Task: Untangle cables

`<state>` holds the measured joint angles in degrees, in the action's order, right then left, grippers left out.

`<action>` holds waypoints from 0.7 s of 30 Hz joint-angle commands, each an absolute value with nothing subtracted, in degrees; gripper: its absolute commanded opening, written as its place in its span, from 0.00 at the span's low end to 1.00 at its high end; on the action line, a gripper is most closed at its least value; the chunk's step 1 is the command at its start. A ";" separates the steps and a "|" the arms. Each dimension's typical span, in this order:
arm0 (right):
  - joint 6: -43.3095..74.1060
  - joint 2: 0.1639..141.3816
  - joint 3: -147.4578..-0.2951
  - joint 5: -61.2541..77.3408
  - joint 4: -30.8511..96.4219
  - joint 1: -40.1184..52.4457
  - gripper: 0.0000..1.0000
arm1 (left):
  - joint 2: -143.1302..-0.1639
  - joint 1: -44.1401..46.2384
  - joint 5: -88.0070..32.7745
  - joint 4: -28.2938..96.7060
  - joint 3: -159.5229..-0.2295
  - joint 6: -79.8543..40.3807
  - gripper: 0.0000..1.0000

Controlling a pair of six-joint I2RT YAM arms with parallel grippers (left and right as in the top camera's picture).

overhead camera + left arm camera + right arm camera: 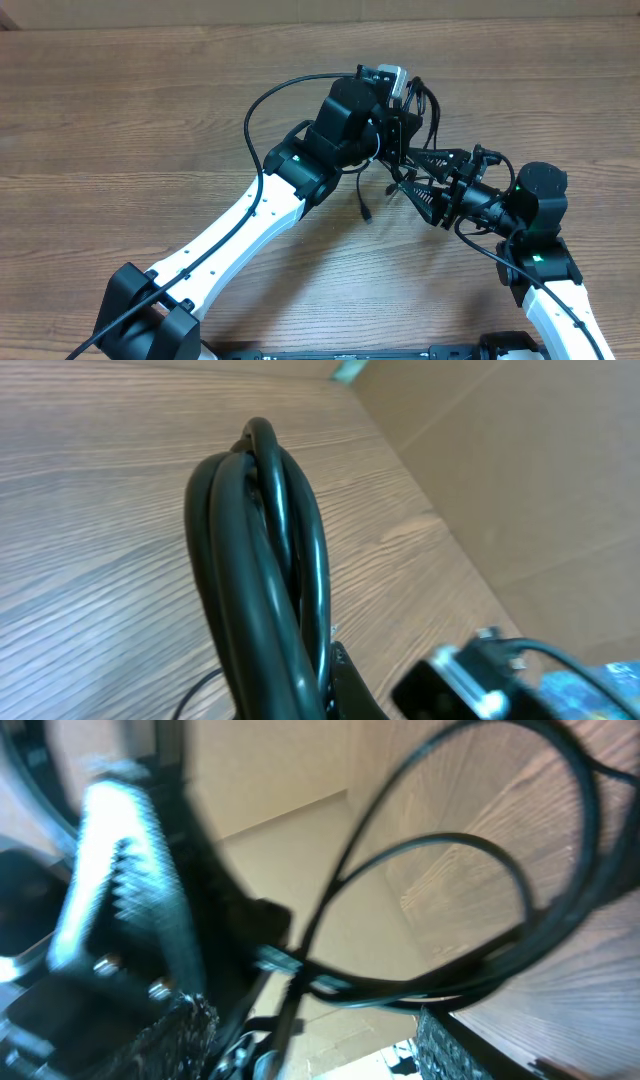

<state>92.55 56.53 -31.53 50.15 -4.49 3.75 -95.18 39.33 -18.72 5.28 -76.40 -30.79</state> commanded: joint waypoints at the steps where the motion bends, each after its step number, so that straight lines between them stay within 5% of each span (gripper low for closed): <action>1: 92.07 56.07 -32.23 48.29 -2.70 3.66 0.60 | -95.24 39.18 -23.66 2.90 -77.03 -31.77 0.04; 21: 92.09 56.07 -32.23 47.53 -2.46 3.68 0.22 | -95.24 39.79 -31.59 -1.76 -77.03 -28.25 0.04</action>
<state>92.51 56.53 -31.53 47.79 -2.13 3.75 -95.18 39.29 -29.61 -0.93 -76.38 -29.41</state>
